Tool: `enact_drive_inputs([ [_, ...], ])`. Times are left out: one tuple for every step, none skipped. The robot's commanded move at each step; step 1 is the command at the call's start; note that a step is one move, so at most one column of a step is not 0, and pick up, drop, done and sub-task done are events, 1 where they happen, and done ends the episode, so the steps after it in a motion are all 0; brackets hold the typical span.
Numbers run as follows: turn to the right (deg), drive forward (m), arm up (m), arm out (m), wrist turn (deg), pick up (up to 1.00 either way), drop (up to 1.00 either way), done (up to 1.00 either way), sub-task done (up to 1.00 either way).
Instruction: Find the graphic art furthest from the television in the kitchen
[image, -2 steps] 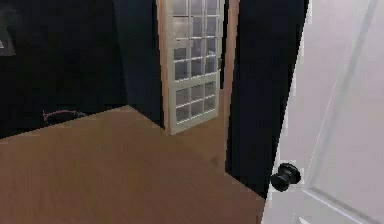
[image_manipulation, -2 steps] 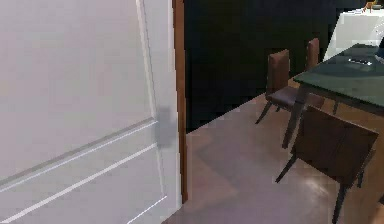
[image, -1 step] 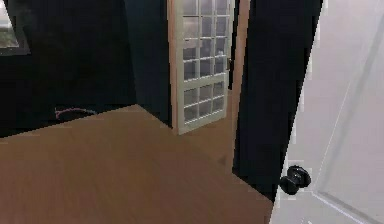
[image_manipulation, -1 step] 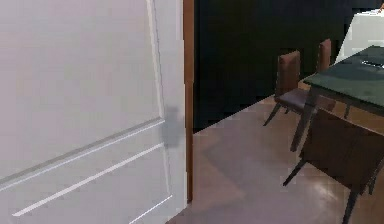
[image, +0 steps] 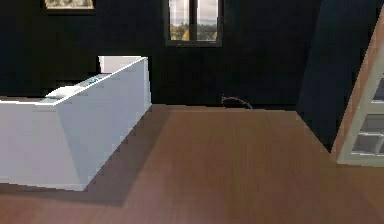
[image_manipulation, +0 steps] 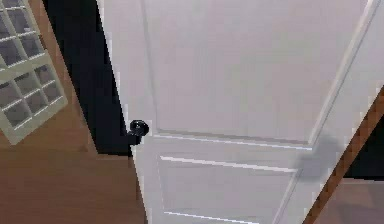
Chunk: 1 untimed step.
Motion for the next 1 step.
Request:
enact_drive_inputs([
  [-9.0,0.0,0.0,0.0,0.0,0.0,0.0,0.0,0.0],
])
